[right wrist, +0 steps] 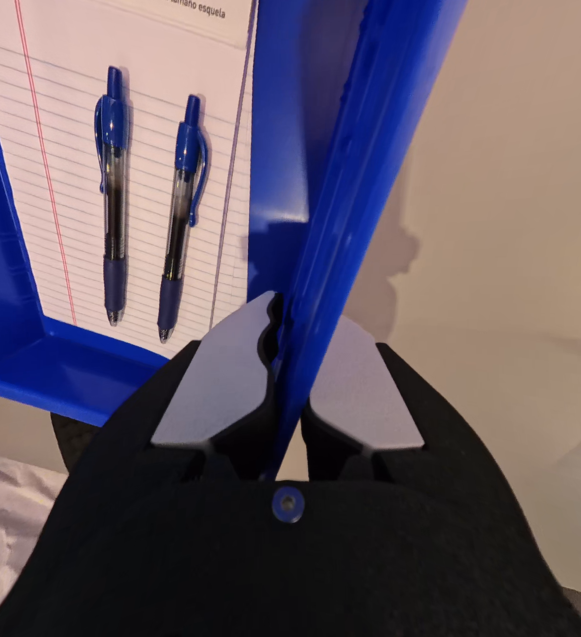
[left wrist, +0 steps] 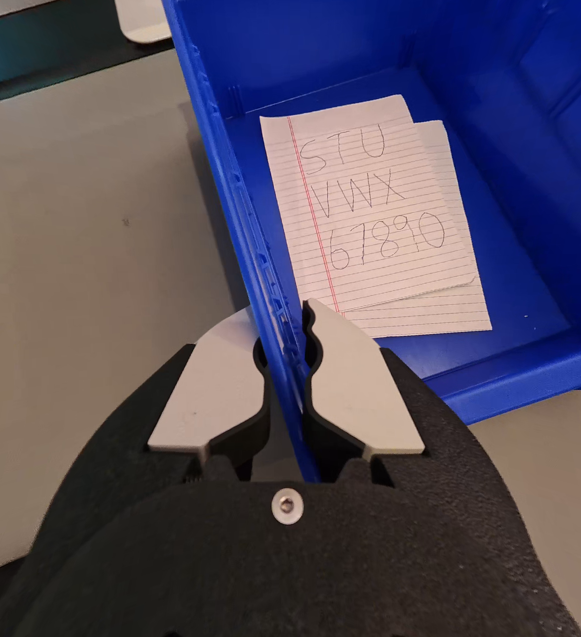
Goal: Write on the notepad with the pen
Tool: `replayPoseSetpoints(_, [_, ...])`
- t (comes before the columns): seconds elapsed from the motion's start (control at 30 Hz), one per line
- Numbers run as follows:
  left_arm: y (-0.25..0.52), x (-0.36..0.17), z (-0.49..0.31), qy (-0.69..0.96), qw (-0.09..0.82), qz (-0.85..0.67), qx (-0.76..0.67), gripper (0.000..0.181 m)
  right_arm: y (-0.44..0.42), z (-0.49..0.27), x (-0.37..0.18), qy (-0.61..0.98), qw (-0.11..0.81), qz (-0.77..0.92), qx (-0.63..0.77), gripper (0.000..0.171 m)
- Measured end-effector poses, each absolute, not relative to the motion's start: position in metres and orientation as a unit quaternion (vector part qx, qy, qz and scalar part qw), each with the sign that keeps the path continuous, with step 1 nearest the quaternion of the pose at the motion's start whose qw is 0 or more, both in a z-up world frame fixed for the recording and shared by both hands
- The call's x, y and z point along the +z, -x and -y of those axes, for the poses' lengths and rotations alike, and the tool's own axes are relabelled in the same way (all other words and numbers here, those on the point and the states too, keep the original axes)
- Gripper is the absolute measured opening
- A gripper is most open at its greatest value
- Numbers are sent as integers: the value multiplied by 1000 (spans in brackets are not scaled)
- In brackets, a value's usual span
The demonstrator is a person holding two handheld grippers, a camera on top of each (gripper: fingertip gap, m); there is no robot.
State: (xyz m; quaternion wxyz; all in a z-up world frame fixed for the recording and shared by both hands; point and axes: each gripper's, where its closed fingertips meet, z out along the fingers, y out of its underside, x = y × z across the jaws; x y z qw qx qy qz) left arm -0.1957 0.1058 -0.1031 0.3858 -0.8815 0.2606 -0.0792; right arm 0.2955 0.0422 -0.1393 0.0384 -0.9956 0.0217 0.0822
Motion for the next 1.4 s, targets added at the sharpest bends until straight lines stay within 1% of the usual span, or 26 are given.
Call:
replayPoseSetpoints(0.1, [184, -103, -105, 878, 388, -265, -86, 18, -294, -43, -140, 994, 27, -20, 99, 8])
replayPoseSetpoints(0.23, [169, -103, -102, 873, 390, -277, -96, 20, -296, -44, -142, 996, 22, -15, 88, 7])
replayPoseSetpoints(0.4, [157, -92, -91, 862, 406, -267, -145, 46, -297, -45, -143, 996, 17, -21, 81, 5])
replayPoseSetpoints(0.47, [160, -82, -82, 856, 413, -271, -154, 50, -298, -45, -143, 996, 16, -23, 79, 4])
replayPoseSetpoints(0.7, [205, -50, -51, 842, 436, -291, -129, 49, -307, -42, -143, 996, 11, -24, 89, 4])
replayPoseSetpoints(0.97, [267, -47, -41, 849, 445, -247, -140, 44, -309, -22, -131, 992, -16, -27, 119, 4])
replayPoseSetpoints(1.07, [283, -51, -40, 853, 444, -234, -146, 44, -309, -22, -122, 993, -2, -29, 119, 4])
replayPoseSetpoints(1.23, [305, -53, -38, 855, 447, -218, -147, 44, -300, -26, -86, 992, 8, -37, 121, 4])
replayPoseSetpoints(1.4, [326, -48, -36, 853, 461, -198, -148, 44, -272, -48, -25, 995, 24, -13, 94, 4])
